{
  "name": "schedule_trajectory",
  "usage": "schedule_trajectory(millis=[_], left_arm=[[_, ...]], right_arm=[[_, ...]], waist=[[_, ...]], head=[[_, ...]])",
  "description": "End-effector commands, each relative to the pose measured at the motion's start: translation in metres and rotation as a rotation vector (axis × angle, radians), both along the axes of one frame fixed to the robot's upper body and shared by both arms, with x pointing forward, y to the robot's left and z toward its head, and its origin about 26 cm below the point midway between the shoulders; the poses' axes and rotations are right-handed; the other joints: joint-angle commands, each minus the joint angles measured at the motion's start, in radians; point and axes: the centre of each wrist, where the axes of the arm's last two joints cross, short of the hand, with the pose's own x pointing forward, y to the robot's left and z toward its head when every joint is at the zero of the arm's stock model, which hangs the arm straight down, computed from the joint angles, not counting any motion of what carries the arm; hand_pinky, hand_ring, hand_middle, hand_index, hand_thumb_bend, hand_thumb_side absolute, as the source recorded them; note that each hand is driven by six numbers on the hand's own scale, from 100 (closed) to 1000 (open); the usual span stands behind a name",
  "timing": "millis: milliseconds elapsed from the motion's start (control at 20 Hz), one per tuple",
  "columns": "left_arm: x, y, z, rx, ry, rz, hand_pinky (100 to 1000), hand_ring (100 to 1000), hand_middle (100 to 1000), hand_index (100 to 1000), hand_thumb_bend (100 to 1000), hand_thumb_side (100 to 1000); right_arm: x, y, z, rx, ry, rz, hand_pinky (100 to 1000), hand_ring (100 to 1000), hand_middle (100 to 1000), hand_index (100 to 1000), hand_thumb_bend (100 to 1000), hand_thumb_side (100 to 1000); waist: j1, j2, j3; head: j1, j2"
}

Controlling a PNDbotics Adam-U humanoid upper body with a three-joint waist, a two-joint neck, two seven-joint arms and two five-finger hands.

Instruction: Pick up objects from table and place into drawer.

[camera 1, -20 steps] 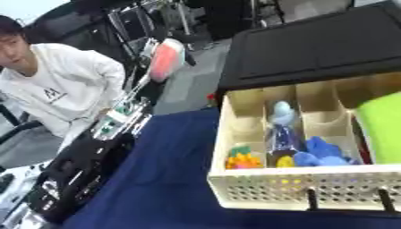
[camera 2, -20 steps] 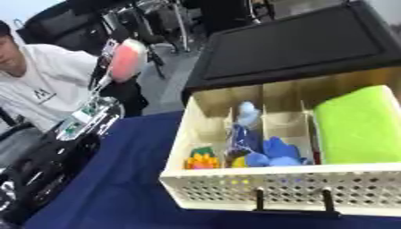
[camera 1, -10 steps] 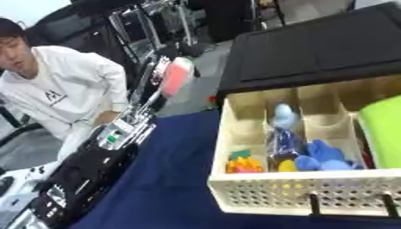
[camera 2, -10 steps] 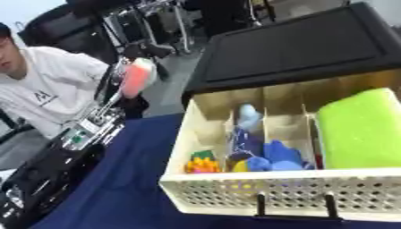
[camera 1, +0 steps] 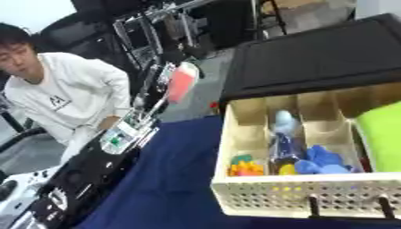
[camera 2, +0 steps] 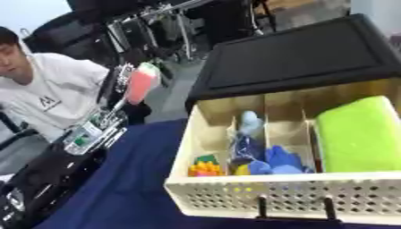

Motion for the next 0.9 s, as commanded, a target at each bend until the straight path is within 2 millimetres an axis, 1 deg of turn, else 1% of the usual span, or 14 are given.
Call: schedule_trajectory(millis=[50,100,150,450,650,900], left_arm=[[-0.007,0.003,0.019,0.079,-0.091,0.011,512,755,580,346,100,692],[-0.008,0.002,0.019,0.097,-0.11,0.007,514,756,581,346,100,691],[-0.008,0.0,0.019,0.117,-0.128,0.002,517,758,583,347,100,688],[-0.011,-0.011,0.017,0.234,-0.227,-0.03,525,758,588,351,100,660],[-0.011,-0.012,0.013,0.255,-0.241,-0.027,523,758,588,353,100,647],[-0.01,-0.017,0.006,0.3,-0.234,-0.041,527,760,589,353,100,650]], right_arm=[[-0.003,0.003,0.008,-0.008,-0.041,0.013,519,688,576,655,100,697],[-0.003,0.004,0.008,-0.009,-0.041,0.014,519,688,576,655,100,708],[-0.003,0.004,0.008,-0.009,-0.042,0.014,518,687,575,654,100,695],[-0.002,0.005,0.008,-0.006,-0.037,0.021,517,686,573,652,100,690],[-0.002,0.006,0.008,-0.005,-0.035,0.023,516,686,572,652,100,689],[-0.001,0.006,0.007,-0.002,-0.034,0.024,516,686,571,651,100,682]], waist=[[-0.013,-0.025,-0.002],[-0.013,-0.026,-0.003],[-0.013,-0.027,-0.004],[-0.013,-0.034,-0.003],[-0.013,-0.039,-0.005],[-0.013,-0.037,-0.005]], head=[[0.006,0.001],[0.01,0.001],[0.013,0.002],[0.012,0.006],[0.008,0.016],[0.005,0.011]])
